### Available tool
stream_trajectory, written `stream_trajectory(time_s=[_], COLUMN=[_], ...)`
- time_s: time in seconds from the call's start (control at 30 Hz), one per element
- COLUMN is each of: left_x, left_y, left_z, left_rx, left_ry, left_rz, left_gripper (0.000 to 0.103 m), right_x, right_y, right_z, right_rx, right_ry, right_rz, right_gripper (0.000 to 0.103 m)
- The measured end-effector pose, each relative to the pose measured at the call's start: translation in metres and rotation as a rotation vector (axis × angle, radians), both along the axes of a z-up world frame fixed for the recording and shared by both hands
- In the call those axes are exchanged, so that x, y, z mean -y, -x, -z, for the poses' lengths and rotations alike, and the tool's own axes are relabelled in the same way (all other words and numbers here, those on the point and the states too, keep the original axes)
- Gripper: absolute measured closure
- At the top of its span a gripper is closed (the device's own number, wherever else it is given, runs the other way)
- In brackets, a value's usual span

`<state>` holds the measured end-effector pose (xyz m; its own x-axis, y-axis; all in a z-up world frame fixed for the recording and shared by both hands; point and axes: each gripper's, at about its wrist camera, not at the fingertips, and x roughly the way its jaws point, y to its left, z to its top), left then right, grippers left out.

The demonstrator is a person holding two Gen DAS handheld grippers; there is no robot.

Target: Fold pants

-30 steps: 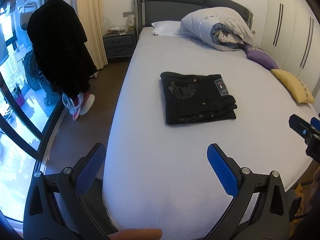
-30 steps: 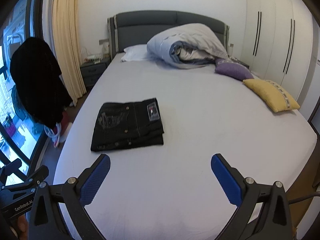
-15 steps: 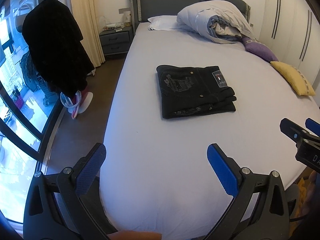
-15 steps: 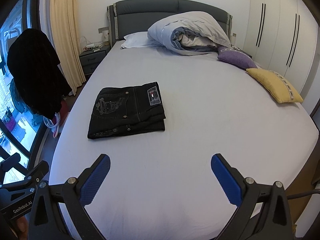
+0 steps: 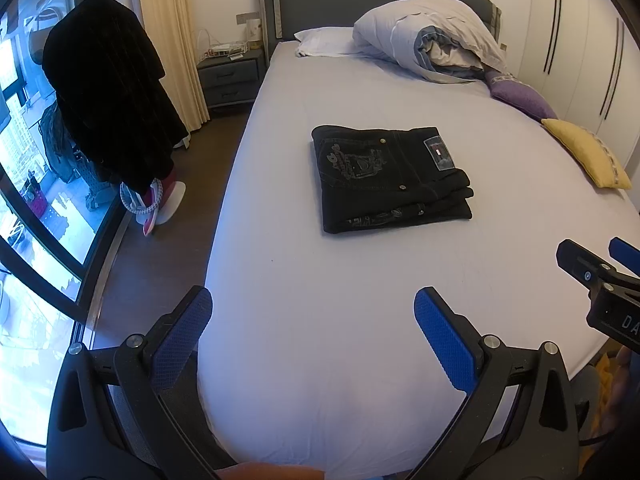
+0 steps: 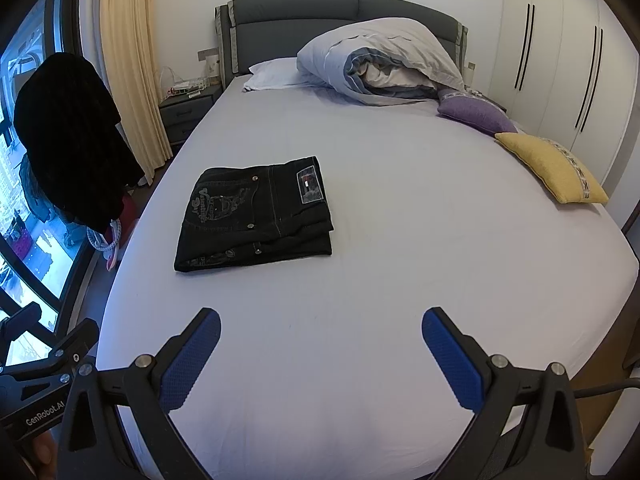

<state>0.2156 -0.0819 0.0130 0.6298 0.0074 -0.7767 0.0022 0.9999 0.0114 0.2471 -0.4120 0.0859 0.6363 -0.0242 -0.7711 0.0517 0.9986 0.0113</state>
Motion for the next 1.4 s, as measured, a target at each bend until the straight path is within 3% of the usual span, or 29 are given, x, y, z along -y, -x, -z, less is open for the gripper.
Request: stream_trajectory(time_s=[1.4], left_x=[-0.0005], left_y=[0.0026], left_z=[0.0049], left_rx=[-0.005], left_ry=[0.001], left_rz=[0.000], left_gripper=[0.000], right_x=[-0.0020], right_y=[0.0011], right_z=[0.0030], right_rx=[-0.005], right_ry=[-0.001], right_rz=[-0.002], right_gripper=[0.000])
